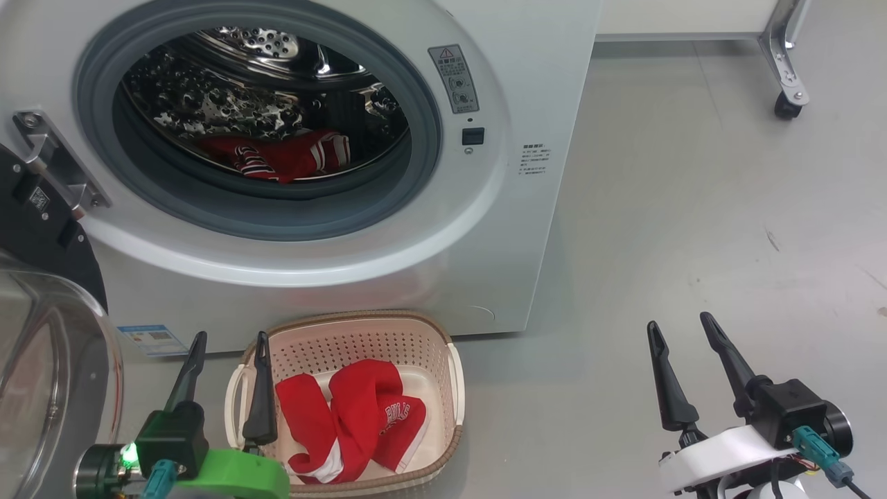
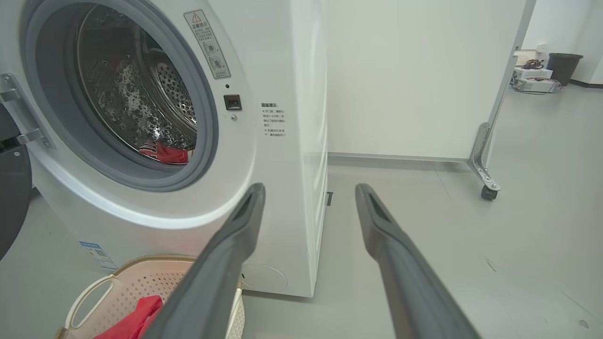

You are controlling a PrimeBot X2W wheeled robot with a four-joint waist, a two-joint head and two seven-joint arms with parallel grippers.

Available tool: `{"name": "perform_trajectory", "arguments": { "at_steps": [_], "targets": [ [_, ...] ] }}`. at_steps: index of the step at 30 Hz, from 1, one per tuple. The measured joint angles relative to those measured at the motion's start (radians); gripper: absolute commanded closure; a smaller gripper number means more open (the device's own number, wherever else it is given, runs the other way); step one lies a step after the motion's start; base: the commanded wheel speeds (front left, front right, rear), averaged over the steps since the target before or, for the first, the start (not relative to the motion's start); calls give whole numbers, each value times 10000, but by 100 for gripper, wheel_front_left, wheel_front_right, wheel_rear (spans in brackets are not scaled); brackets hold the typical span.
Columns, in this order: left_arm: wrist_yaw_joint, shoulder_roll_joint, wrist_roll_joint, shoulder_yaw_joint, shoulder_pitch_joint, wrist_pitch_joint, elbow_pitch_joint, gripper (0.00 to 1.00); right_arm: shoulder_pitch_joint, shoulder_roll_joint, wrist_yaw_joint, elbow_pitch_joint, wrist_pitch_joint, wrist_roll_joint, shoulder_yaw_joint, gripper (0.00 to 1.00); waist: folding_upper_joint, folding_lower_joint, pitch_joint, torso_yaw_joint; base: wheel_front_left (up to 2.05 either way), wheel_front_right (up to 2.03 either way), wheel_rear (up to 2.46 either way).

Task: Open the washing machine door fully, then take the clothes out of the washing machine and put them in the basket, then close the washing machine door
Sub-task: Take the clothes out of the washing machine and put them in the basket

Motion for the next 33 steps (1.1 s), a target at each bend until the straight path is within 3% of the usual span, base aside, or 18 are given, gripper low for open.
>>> {"name": "perform_trajectory", "arguments": {
  "at_steps": [13,23,33],
  "targets": [
    [2,-6,-44,-132,-352,495,-25,0,-102,-111,21,-410,178,2,63,0,0,0,776,-188,0,0,0],
    [-86,-19,-470,-199,-1988,1174,754,0,-643,-178,190,-704,207,17,104,0,0,0,1825,-448,0,0,0],
    [-405,234,-571,-282,-4332,2784,1885,0,-1315,-186,368,-792,205,174,224,0,0,0,3026,-826,0,0,0]
  ]
}}
